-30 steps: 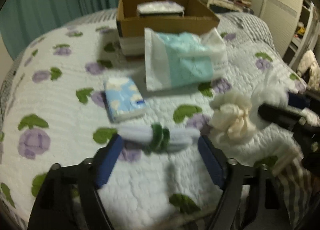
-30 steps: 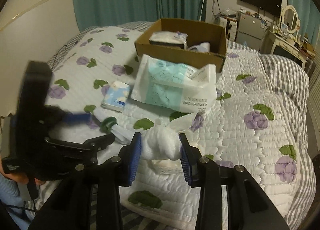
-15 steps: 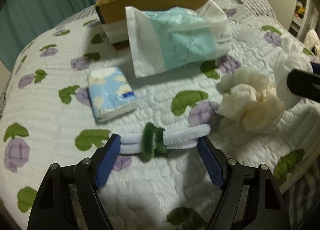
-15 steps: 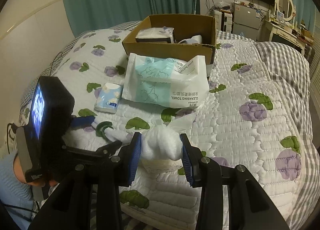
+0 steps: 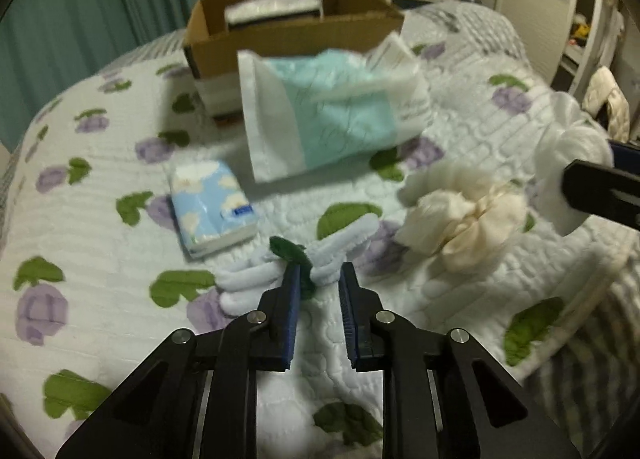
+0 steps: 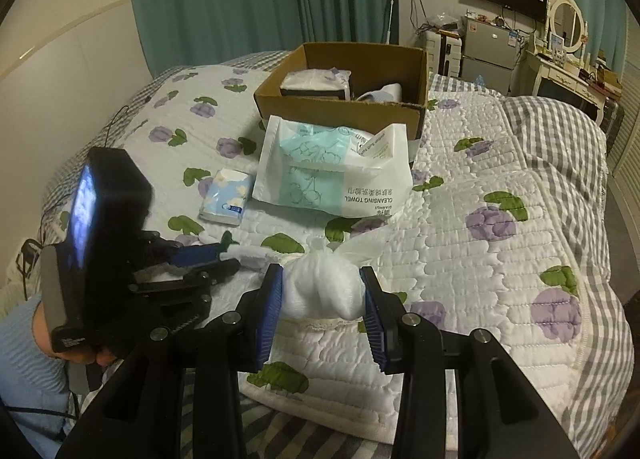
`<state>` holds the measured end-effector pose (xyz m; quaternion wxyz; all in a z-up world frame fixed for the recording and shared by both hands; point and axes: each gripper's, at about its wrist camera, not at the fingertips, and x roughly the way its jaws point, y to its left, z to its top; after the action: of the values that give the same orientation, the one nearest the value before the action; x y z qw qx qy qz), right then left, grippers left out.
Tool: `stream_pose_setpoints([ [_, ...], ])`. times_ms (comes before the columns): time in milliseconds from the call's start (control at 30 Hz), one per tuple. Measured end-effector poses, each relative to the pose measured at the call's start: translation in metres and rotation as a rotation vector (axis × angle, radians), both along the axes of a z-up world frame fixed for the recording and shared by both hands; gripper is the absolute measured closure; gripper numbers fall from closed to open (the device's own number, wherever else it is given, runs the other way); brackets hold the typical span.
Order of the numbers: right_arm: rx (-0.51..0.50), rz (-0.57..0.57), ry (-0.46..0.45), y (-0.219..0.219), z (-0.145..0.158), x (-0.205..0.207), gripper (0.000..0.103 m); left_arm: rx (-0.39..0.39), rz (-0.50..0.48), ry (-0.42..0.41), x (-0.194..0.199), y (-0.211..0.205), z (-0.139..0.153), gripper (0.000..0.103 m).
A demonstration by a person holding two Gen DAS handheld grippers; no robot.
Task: Organize soft objects
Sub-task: 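Carry both socks over the box, drop them in, open both tools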
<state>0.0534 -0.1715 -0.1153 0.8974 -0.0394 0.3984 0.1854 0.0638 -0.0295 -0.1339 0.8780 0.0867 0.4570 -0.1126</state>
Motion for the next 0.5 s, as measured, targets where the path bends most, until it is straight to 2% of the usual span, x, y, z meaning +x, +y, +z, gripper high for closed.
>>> stream_pose_setpoints([
  [33, -0.001, -0.001, -0.006, 0.000, 0.002, -0.001, 0.064, -0.002, 0.000, -0.013, -0.001, 0.000, 0.005, 0.089],
  [67, -0.002, -0.002, -0.015, 0.001, 0.006, -0.002, 0.064, -0.008, -0.005, -0.021, -0.003, 0.000, 0.010, 0.099],
  [333, -0.004, 0.008, -0.086, 0.004, 0.038, -0.003, 0.064, -0.064, -0.024, -0.134, -0.009, 0.005, 0.068, 0.099],
  [500, -0.006, 0.019, -0.148, 0.006, 0.071, 0.017, 0.064, -0.092, -0.026, -0.211, 0.006, 0.010, 0.109, 0.099],
])
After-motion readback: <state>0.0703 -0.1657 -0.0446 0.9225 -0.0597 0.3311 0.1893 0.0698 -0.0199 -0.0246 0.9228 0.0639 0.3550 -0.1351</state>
